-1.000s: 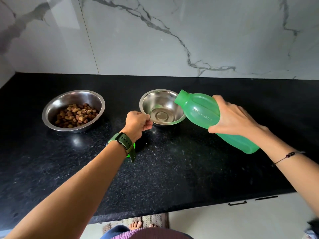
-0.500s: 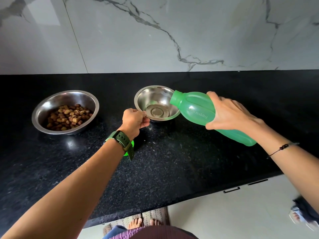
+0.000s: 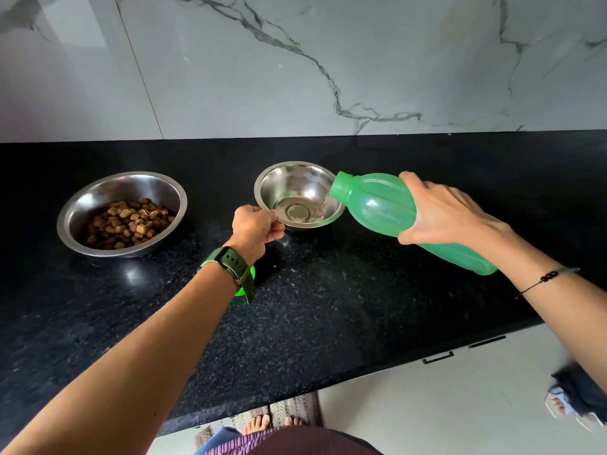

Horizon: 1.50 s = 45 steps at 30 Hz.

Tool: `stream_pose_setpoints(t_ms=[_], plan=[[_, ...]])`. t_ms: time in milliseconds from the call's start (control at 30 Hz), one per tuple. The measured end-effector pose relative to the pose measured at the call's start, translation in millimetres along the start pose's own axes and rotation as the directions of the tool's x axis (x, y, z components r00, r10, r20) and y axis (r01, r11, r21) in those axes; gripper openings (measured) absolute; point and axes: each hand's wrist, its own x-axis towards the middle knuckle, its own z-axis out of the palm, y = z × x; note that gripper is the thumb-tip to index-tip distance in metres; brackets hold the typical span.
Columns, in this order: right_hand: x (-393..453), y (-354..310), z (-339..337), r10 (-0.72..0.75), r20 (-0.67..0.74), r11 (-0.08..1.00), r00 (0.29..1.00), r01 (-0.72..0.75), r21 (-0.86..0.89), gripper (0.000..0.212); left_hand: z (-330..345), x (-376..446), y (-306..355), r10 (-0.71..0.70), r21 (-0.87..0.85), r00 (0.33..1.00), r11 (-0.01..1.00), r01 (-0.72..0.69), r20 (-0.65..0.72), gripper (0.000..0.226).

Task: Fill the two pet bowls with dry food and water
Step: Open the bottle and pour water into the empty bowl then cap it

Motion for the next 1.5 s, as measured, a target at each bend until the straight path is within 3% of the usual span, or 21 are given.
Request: stream_pose_setpoints(t_ms=[267, 567, 733, 1200, 1500], plan=[[0, 1, -3, -0.006, -0.004, 1.0, 1.0, 0.006, -0.01, 0.096, 0, 1, -1, 0.003, 0.001, 1.0, 1.0, -0.003, -0.008, 0.014], [0, 2, -5, -0.009, 0.003, 0.999, 1.0, 0.009, -0.038, 0.095, 0, 1, 0, -0.001, 0.002, 1.0, 1.0, 0.001, 0.006, 0.003], [2, 3, -7, -0.008, 0.002, 1.0, 1.0, 0.008, -0.025, 0.095, 0, 0, 0, 0.001, 0.007, 1.0, 1.0, -0.001, 0.011, 0.01], [5, 3, -10, -0.018, 0.011, 0.999, 1.0, 0.019, -0.033, 0.095, 1, -1, 2, -0.001, 0.014, 1.0, 1.0, 0.001, 0.009, 0.003], [4, 2, -12, -0.027, 0.007, 0.999, 1.0, 0.027, -0.036, 0.095, 1, -1, 2, -0.003, 0.017, 1.0, 1.0, 0.003, -0.003, 0.016]])
